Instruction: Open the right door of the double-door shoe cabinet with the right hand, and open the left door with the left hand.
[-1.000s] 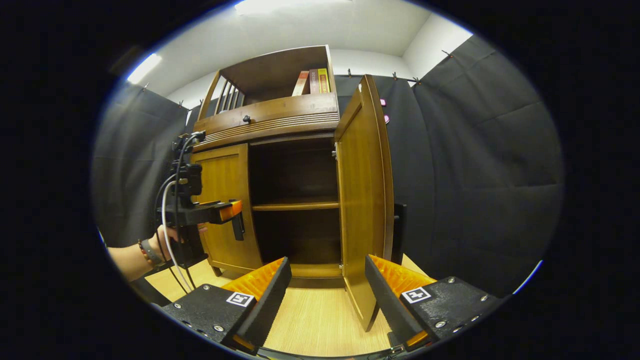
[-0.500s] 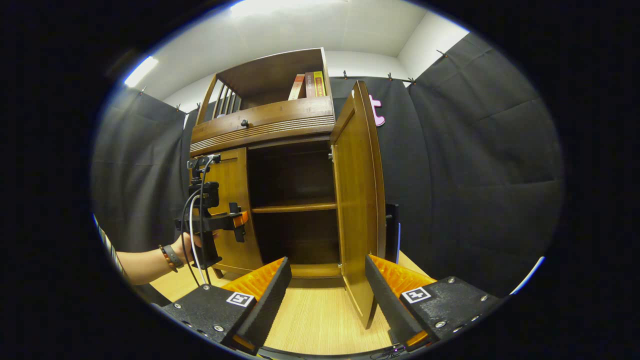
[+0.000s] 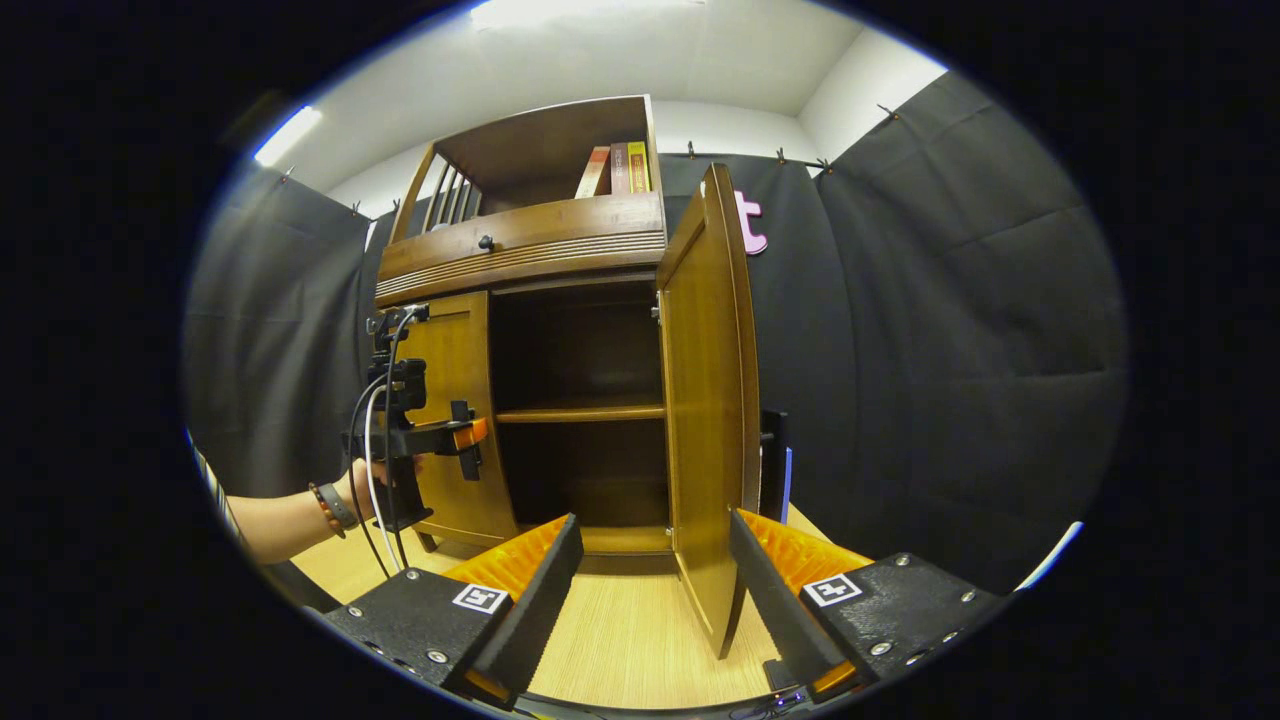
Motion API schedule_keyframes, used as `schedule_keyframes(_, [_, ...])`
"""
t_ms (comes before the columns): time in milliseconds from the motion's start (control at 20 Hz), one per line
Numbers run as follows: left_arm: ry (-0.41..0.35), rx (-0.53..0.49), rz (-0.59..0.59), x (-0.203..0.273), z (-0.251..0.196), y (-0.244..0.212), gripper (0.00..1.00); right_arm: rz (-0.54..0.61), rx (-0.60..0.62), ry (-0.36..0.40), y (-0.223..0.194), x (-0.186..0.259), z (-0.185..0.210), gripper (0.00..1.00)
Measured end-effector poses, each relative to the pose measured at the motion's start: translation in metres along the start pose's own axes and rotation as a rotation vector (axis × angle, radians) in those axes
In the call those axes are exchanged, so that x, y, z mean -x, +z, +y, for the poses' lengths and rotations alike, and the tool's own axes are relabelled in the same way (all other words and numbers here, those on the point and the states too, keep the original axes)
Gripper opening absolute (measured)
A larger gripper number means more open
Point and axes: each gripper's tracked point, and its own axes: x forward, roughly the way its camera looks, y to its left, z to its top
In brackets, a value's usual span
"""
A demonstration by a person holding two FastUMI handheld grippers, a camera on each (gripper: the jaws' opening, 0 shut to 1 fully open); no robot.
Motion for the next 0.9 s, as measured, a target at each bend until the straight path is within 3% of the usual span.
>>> schedule_keyframes(300, [-0.028,-0.036,-0.005,0.002,-0.015,0.001,0.41,0.01,-0.002,-0.007,-0.002,0.004,-0.002,1.0])
schedule_keyframes(450, [-0.037,0.001,0.017,0.002,-0.017,0.0,0.33,0.014,-0.012,-0.01,-0.004,0.009,-0.003,1.0])
schedule_keyframes(700, [-0.013,-0.023,0.027,0.011,-0.013,0.004,0.33,0.029,-0.014,-0.003,-0.009,0.014,0.003,1.0])
schedule_keyframes(900, [-0.044,-0.017,0.07,0.054,-0.01,-0.001,0.33,0.026,0.005,0.006,-0.008,0.016,0.005,1.0])
